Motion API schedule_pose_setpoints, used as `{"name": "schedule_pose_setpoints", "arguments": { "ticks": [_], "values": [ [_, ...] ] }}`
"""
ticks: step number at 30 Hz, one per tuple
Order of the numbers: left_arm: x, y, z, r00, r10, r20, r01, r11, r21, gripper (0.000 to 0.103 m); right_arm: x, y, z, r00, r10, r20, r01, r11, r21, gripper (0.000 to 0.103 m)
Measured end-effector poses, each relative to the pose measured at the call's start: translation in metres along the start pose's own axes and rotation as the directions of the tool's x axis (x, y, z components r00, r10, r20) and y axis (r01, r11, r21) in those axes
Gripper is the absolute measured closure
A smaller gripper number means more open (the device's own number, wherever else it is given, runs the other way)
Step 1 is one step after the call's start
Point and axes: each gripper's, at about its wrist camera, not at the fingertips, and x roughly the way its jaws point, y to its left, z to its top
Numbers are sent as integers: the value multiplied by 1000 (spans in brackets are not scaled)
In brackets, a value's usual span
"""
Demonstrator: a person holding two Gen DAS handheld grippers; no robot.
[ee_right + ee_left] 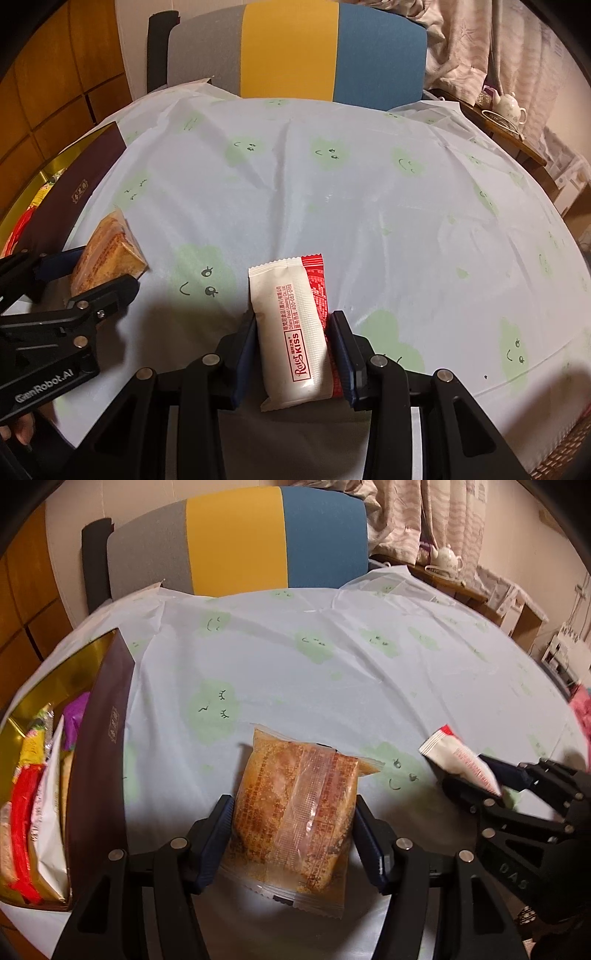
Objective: Organize snacks
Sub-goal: 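Carry the cake bag into the gold tin and open the left gripper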
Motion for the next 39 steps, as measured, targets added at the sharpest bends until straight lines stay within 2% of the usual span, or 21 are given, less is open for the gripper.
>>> {"name": "schedule_pose_setpoints", "arguments": {
  "ticks": [7, 11, 20, 27, 35, 39],
  "values": [
    [-19, 9, -1, 997, -67, 24, 68, 997, -39, 40, 2, 6, 3, 999, -33, -5, 33, 999, -8, 64],
    [-37, 16, 2, 996, -69, 55, 72, 996, -60, 40, 2, 10, 3, 999, -52, 2, 52, 999, -13, 64],
    [-76, 35, 8, 991, -60, 119, 72, 993, -95, 40, 2, 12, 3, 998, -67, 5, 67, 998, -13, 64],
    [-100, 49, 7, 988, -25, 152, 44, 991, -124, 40, 3, 11, 2, 998, -61, 11, 61, 998, -6, 64],
    [-115, 66, 5, 986, 16, 165, 11, 987, -163, 40, 3, 9, 1, 998, -53, 21, 53, 999, -7, 64],
    [-120, 78, 2, 986, 11, 165, 21, 981, -192, 40, 3, 9, 0, 998, -53, 25, 53, 999, -9, 64]
  ]
}}
